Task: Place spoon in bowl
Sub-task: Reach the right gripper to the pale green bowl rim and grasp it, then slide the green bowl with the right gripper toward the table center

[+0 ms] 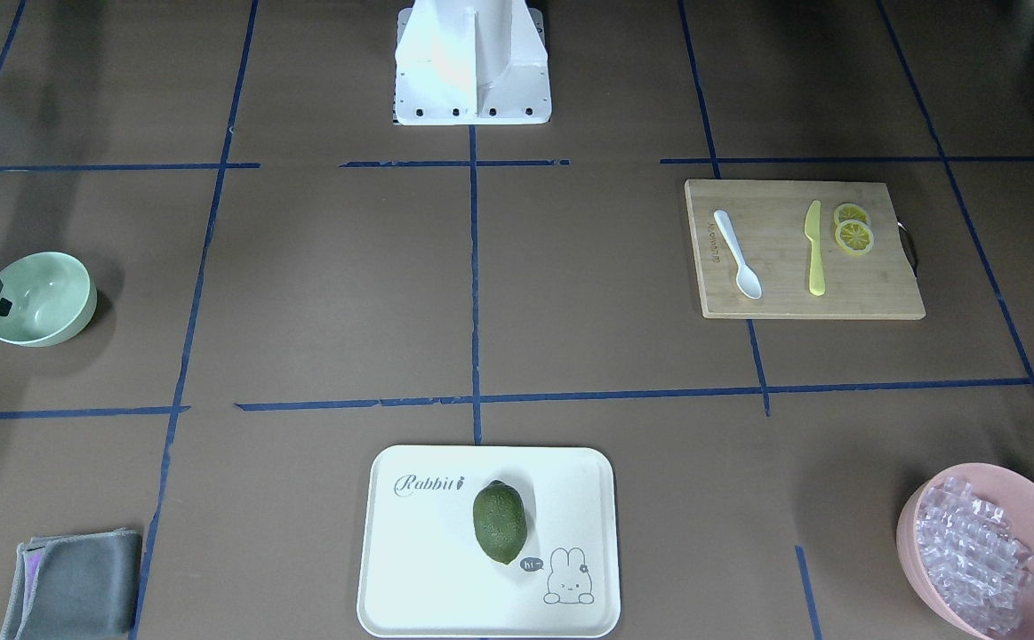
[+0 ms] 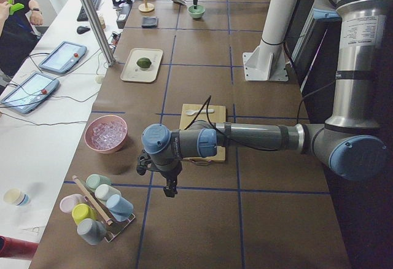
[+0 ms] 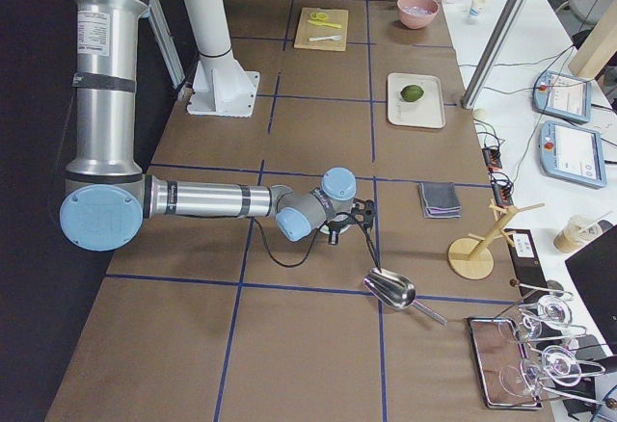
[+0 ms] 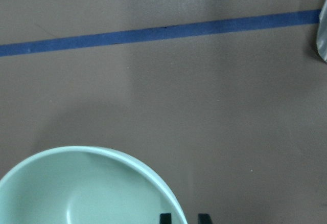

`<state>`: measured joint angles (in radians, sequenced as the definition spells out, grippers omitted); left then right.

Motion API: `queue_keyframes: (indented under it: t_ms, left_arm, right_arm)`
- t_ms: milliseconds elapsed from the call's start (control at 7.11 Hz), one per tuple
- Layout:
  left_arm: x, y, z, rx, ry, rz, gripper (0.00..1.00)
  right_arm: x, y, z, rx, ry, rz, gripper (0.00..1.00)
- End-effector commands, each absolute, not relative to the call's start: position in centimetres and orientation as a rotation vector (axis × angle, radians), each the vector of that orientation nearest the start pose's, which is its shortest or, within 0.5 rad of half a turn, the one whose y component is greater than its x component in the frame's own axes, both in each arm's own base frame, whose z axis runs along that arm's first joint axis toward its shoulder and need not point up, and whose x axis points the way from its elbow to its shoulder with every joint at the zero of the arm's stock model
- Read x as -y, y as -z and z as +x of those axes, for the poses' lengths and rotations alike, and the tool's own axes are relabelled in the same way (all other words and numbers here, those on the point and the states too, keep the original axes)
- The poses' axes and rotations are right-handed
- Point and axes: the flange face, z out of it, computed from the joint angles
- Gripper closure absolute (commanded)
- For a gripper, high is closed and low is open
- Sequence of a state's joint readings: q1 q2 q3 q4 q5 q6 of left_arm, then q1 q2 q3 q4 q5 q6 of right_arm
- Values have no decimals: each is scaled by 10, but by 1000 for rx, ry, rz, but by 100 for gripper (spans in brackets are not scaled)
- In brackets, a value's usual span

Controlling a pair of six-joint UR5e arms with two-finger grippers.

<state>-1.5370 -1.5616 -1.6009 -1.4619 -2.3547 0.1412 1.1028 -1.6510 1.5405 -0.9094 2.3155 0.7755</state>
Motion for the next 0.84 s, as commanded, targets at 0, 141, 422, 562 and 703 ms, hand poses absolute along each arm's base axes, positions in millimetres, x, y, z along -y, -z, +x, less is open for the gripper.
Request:
queue_keyframes:
  t_ms: [0, 141, 422, 562, 703]
  left_arm:
    - [484, -651, -47, -787, -136, -27, 0]
    - [483, -648, -47, -786, -136, -23, 0]
    - [481, -648, -47, -786, -136, -23, 0]
    - [481, -648, -47, -786, -136, -23, 0]
    - [481, -648, -47, -786, -136, -23, 0]
  right_arm:
    - [448, -630, -148, 960, -54, 56, 100]
    - [454, -593, -132, 1026, -48, 94, 100]
    - [474, -518, -138, 1059, -39, 127, 100]
    - [491, -458, -151, 1064, -84, 89, 100]
    - [495, -401, -185, 1056, -86, 37, 100]
